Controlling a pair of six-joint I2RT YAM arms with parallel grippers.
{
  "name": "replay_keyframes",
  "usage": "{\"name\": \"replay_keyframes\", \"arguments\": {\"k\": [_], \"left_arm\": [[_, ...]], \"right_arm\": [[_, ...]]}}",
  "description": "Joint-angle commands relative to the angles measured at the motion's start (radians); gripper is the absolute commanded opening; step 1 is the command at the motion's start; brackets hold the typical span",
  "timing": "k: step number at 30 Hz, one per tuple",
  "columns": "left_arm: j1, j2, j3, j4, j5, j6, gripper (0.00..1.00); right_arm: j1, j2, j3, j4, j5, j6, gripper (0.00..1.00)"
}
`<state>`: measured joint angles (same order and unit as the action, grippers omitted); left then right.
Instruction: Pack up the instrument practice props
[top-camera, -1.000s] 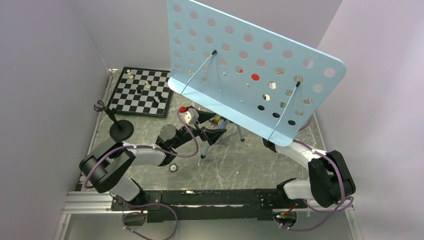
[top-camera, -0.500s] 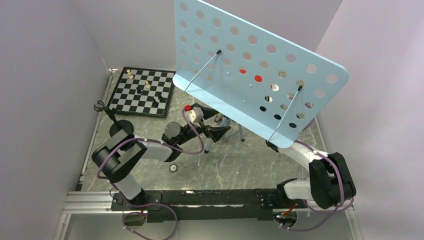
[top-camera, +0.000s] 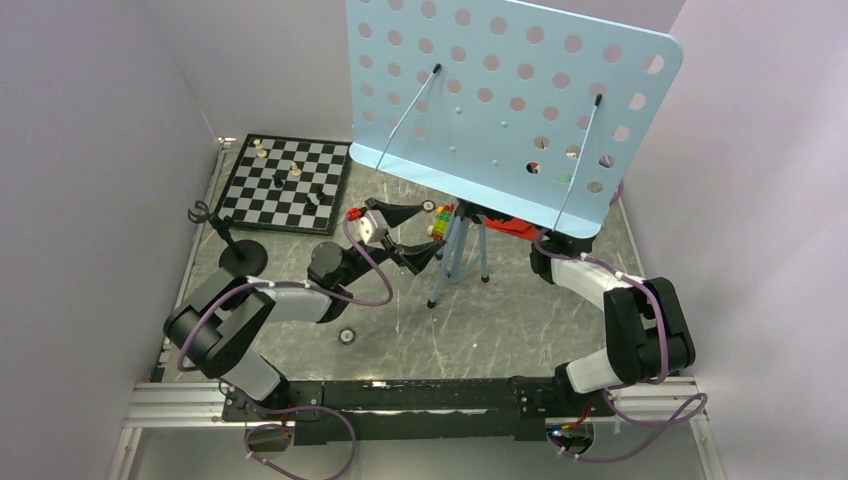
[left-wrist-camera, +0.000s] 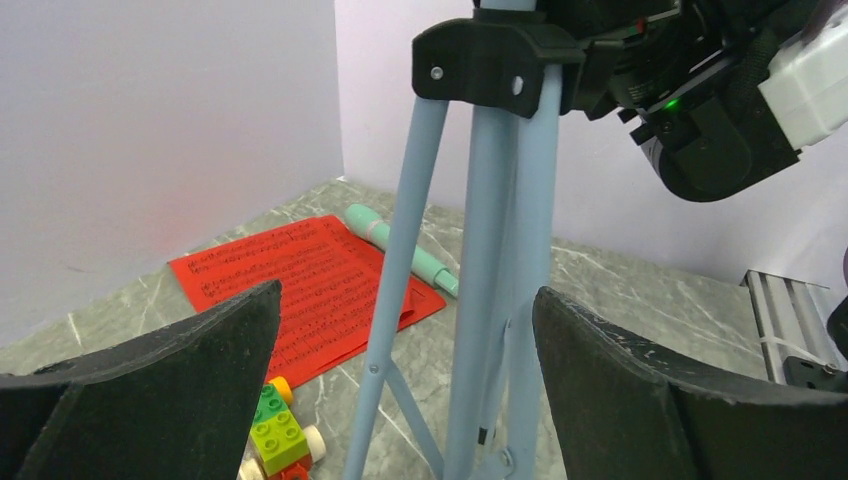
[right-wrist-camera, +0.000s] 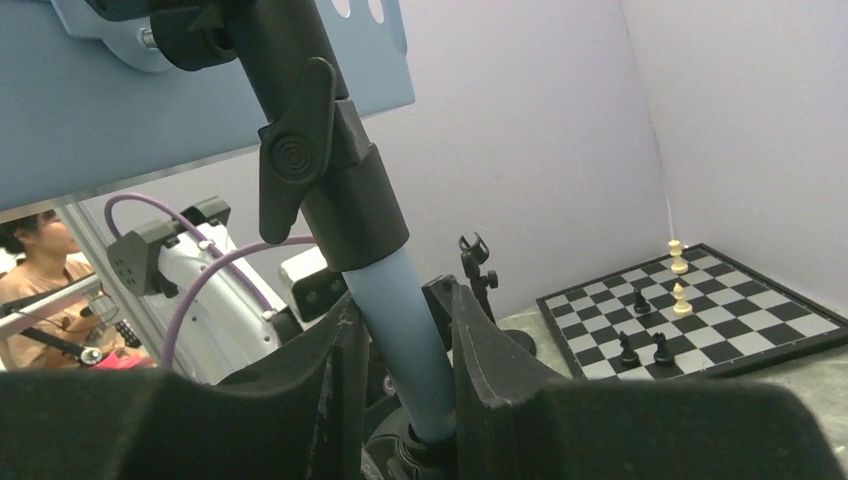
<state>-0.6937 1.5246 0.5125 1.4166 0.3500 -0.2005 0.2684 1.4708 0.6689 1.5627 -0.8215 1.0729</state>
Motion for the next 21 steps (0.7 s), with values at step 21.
{"name": "replay_keyframes", "arguments": {"k": [21], "left_arm": [[0.242,0.089,0.134,0.086,0.477,-0.322,0.99]], "right_arm": [[0.002,0.068,-0.191,-0.068,-0.277,0.107,0.0]]}}
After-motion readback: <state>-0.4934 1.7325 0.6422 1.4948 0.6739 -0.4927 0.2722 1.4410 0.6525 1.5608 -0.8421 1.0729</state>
